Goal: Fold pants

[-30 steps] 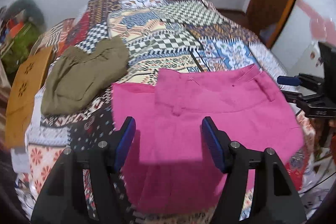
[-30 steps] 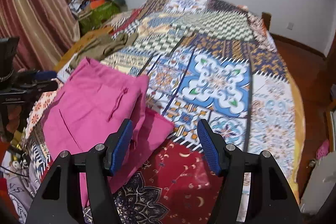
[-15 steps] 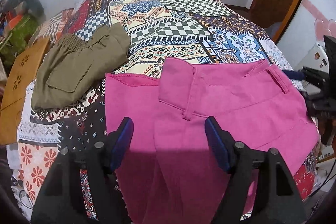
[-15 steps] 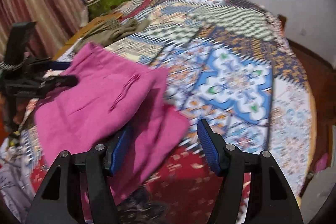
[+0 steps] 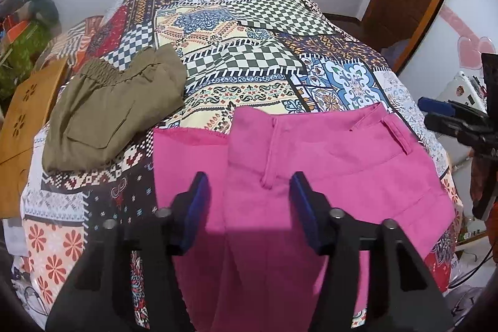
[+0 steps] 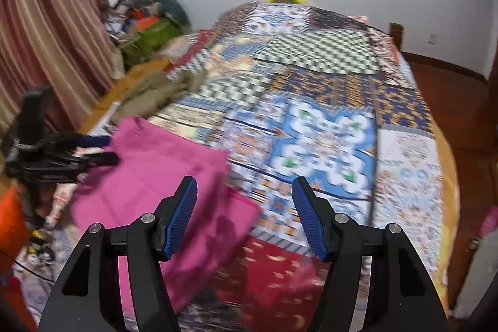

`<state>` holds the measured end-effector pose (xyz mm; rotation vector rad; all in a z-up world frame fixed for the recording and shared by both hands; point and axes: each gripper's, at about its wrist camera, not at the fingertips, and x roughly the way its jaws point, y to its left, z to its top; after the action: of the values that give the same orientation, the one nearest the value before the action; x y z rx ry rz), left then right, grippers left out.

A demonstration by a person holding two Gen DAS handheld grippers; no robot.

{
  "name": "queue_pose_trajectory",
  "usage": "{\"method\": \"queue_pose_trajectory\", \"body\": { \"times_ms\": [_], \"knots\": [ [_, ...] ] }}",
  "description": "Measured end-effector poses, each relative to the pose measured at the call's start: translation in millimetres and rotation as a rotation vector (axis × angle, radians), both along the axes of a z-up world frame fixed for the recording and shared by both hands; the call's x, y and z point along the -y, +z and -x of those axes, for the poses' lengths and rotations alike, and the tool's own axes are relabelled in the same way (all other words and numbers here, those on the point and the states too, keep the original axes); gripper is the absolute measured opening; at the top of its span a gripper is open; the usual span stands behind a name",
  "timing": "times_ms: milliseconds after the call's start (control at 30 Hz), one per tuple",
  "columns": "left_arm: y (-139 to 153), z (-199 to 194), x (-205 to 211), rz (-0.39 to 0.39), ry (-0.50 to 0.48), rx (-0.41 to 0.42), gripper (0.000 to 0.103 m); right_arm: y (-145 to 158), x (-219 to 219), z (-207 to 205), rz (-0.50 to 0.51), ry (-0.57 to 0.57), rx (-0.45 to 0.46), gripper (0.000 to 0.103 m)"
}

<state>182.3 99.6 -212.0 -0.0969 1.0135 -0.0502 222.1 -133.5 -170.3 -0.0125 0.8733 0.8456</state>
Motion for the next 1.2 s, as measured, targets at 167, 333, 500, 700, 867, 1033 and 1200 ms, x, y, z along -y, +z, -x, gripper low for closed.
{"method": "queue_pose_trajectory", "body": {
  "times_ms": [167,333,500,700,867,1033,1200],
  "knots": [
    [-8.9,-14.4,-7.8,0.08,0.003,-0.028,0.037,-23.3,-35.1,1.7,0.049,0.048,-0.036,0.06],
    [-3.8,-6.6,-1.2,0.033,-0.033,0.025,0.028,-39.1,-42.0,-1.1,0.021,0.063,-0.109,0.039],
    [-0.1,0.3,2.6,-0.014,-0.026,0.059,0.025,-29.9,-45.2,2.8,0.024,0.075,-0.049,0.021],
    [-3.4,4.4,-12.5,0.065,0.04,0.052,0.025,-35.2,-56.5,4.1,0.08,0.097,0.012,0.018],
    [-4.4,6.3,-15.1,0.052,0.042,0.041,0.029,-38.6,-59.3,1.9,0.083,0.093,0.001,0.018],
    [2.0,8.2,-20.0,0.051,0.053,0.036,0.035,-33.8,-53.9,-0.6,0.073,0.087,-0.051,0.027],
    [24.5,17.0,-20.2,-0.011,0.05,0.078,0.035,-12.2,-44.9,9.8,0.058,0.102,-0.034,0.031]
  ]
}}
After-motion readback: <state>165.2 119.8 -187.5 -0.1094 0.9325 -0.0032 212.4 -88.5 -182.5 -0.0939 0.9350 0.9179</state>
